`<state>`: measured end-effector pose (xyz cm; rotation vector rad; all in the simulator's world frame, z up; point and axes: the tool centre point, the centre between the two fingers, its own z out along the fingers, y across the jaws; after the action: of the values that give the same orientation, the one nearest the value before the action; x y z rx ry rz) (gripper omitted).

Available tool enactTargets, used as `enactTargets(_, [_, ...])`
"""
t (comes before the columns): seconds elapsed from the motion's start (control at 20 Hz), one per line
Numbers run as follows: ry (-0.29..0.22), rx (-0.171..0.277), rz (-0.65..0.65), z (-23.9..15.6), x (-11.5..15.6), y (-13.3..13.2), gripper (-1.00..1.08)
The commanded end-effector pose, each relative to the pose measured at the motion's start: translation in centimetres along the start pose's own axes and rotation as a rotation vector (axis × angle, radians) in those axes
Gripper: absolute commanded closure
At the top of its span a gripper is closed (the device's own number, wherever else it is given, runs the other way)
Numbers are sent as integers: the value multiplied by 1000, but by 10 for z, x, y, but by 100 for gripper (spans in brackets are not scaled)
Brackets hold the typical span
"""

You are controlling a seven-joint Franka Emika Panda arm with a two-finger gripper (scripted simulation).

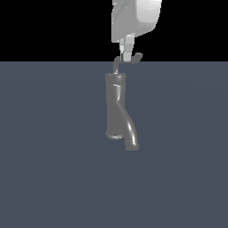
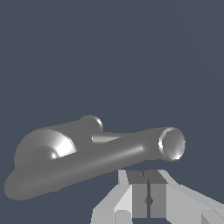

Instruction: Turn on the faucet by rotating a designated handle.

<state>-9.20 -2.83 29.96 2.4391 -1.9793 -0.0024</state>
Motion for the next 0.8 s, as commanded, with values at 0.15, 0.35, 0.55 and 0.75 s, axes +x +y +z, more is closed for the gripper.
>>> enactTargets(0.15, [1, 0, 8, 0, 16, -9, 108])
enactTargets(0.35, [1, 0, 16, 0, 31, -17, 108])
enactTargets(0.55, [1, 1, 23, 0, 47, -25, 108])
enactTargets(0.75, [1, 1, 31, 0, 62, -33, 108])
